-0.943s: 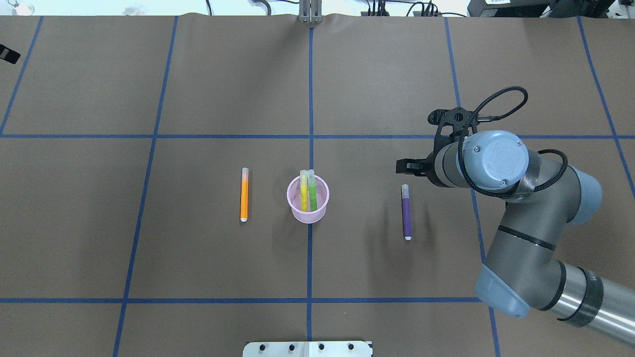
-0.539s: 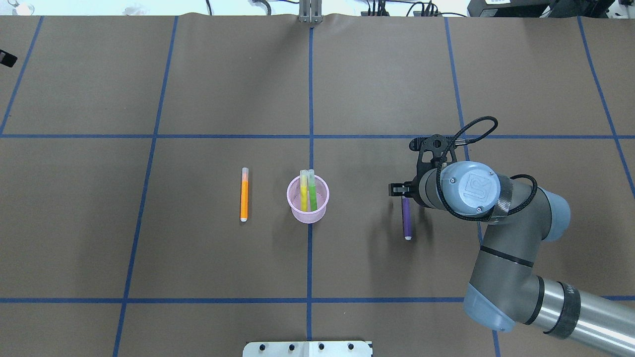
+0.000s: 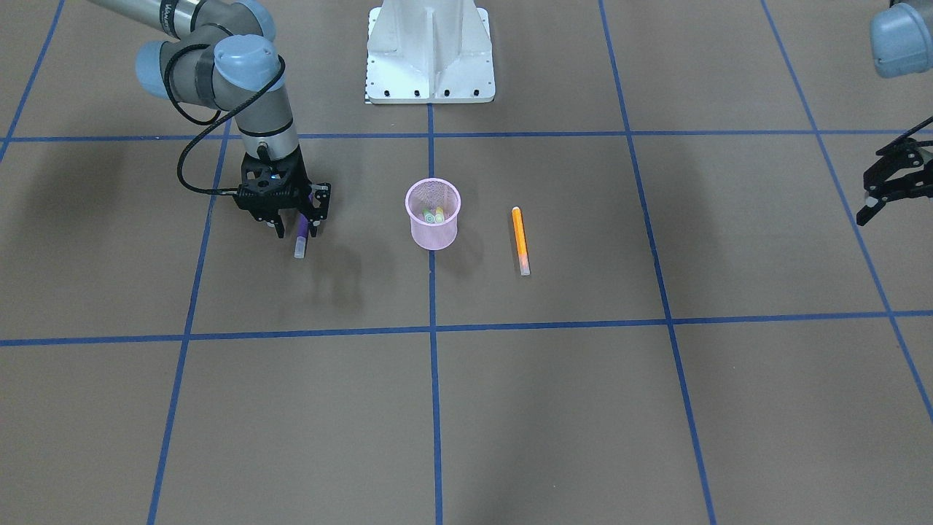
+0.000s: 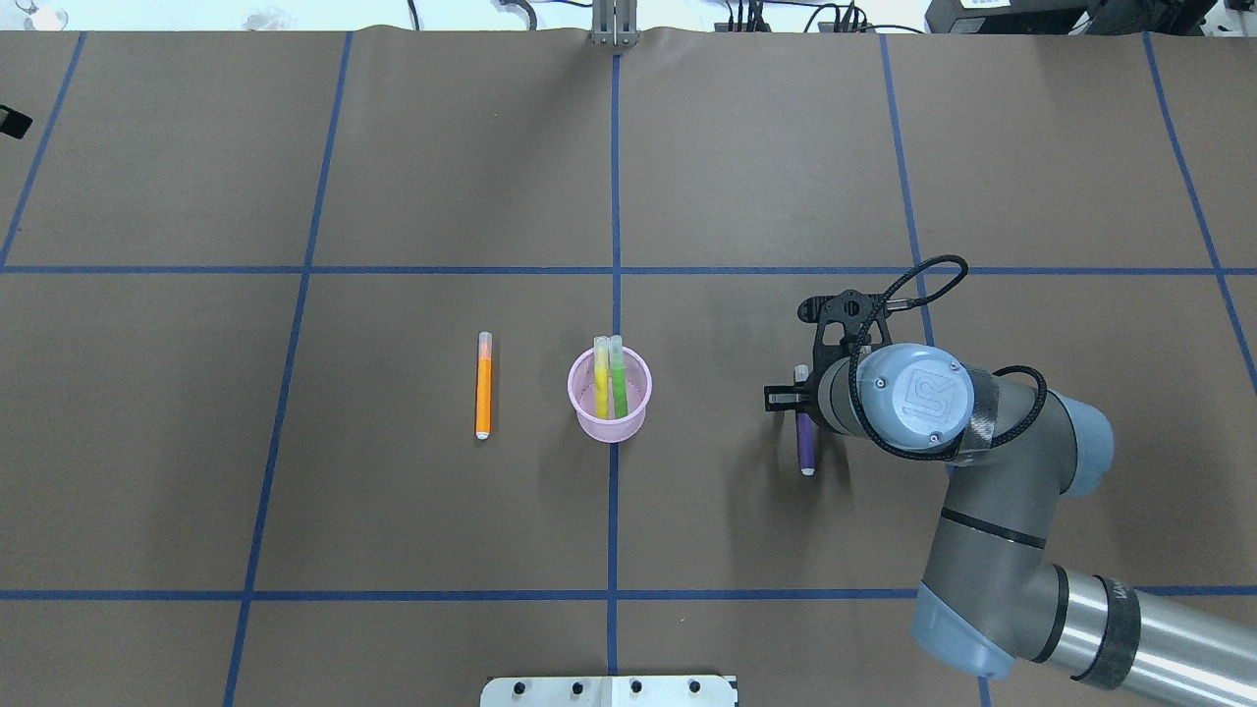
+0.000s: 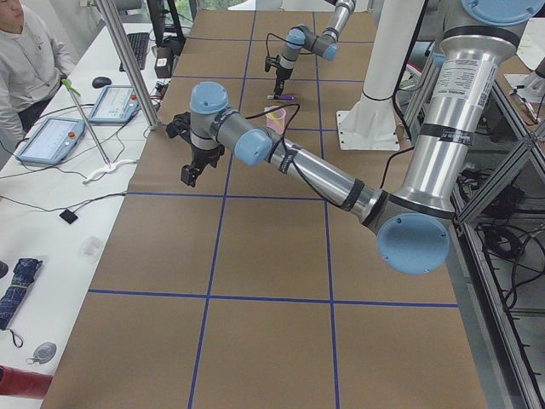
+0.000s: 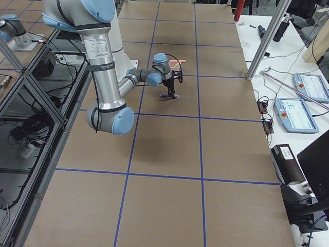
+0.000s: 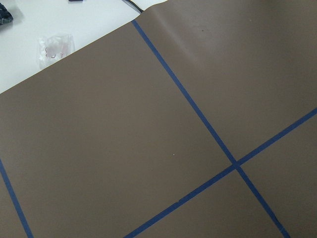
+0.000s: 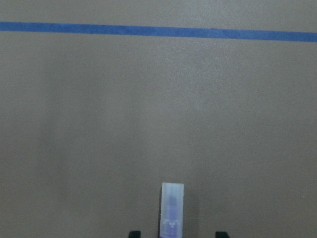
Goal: Collect pens into pen holder
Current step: 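Lower the right gripper onto the purple marker and grasp it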
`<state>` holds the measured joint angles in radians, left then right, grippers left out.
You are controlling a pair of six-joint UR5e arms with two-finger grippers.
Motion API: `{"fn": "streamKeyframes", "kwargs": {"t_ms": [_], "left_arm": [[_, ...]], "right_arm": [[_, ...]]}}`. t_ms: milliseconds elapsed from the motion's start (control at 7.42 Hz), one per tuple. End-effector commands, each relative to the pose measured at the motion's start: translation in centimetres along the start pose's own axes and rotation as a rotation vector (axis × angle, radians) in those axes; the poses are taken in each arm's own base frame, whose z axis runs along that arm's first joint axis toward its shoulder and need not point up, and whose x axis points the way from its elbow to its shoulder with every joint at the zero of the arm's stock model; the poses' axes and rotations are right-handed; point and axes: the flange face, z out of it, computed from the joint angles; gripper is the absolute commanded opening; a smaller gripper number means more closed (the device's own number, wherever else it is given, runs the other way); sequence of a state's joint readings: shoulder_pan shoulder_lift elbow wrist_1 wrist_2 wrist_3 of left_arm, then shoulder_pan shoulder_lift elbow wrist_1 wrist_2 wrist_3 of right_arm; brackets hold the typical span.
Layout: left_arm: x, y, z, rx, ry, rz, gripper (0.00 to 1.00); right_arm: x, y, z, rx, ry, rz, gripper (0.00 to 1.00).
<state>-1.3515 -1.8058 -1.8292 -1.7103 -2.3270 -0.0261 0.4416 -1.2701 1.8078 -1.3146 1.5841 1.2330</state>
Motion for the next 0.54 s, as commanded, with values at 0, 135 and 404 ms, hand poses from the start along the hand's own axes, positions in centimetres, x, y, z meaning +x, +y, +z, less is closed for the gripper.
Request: {"fn": "streamKeyframes", "kwargs": {"t_ms": [0,135,404], "left_arm": [[-0.23,0.73,0.35,-0.007,0.001,-0.005,1.00],[-0.26,0.82,0.39,-0.008,0.001,-0.006,1.00],[-0.32,0.83,0.33,-0.007,0.000,-0.007,1.00]], "right_arm": [[-0.12,0.52,0.42,-0.007,0.005,-0.006,0.43],[-0.17,0.62,0.44,-0.010,0.004,-0.007,0.43],[-0.25,0.96,0.72,-0.014,0.007,-0.010,0.42]]}}
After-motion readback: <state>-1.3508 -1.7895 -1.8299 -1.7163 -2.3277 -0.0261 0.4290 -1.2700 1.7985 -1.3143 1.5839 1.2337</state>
